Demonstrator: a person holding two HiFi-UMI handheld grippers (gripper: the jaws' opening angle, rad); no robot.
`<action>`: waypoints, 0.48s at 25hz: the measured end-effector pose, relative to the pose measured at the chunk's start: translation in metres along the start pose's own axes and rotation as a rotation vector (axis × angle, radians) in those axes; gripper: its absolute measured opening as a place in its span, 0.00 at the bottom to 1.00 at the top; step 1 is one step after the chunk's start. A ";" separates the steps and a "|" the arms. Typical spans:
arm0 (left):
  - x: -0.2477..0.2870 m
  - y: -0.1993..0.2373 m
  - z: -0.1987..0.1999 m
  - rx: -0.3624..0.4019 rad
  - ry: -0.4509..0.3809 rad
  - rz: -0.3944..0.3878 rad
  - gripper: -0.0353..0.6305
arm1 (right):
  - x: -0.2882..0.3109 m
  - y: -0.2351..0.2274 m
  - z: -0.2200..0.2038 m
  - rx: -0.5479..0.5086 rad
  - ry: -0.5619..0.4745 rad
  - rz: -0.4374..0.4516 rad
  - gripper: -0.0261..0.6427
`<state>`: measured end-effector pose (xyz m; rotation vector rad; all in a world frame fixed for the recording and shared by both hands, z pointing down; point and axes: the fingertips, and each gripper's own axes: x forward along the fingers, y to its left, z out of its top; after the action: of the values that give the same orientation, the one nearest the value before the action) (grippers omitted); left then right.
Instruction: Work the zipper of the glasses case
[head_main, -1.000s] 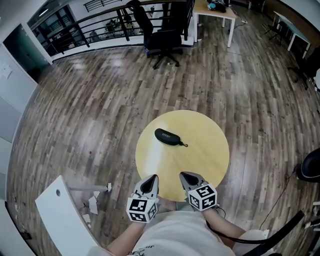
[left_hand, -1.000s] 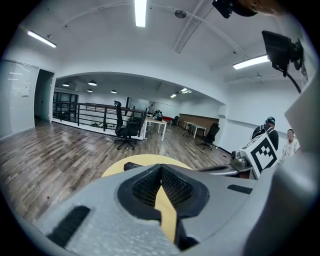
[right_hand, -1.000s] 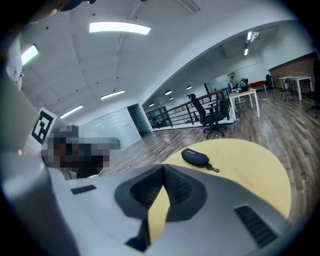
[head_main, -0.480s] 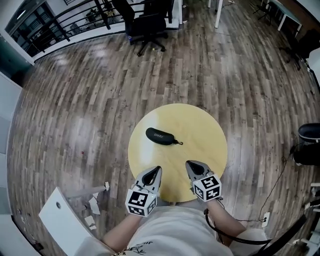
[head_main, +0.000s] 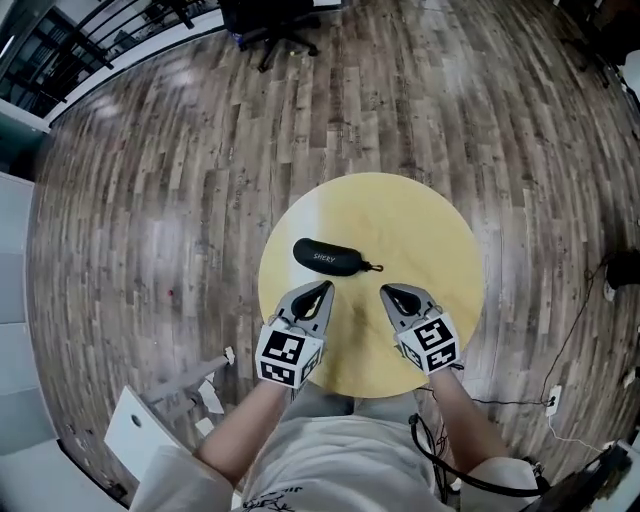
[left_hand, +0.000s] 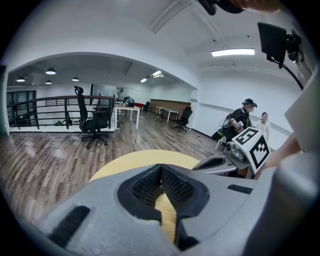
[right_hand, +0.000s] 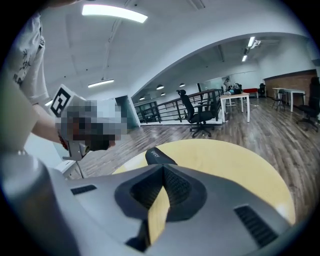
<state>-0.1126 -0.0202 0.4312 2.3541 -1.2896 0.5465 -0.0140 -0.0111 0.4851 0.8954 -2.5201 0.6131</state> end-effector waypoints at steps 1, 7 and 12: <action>0.014 0.011 -0.007 0.002 0.026 -0.002 0.06 | 0.009 -0.006 -0.002 -0.024 0.006 0.014 0.04; 0.075 0.064 -0.048 0.019 0.175 -0.036 0.06 | 0.062 -0.035 -0.014 -0.219 0.073 0.156 0.04; 0.097 0.066 -0.071 0.023 0.230 -0.085 0.06 | 0.092 -0.048 -0.022 -0.385 0.144 0.340 0.04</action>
<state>-0.1312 -0.0837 0.5510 2.2738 -1.0810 0.7818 -0.0433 -0.0786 0.5619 0.2796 -2.5481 0.2579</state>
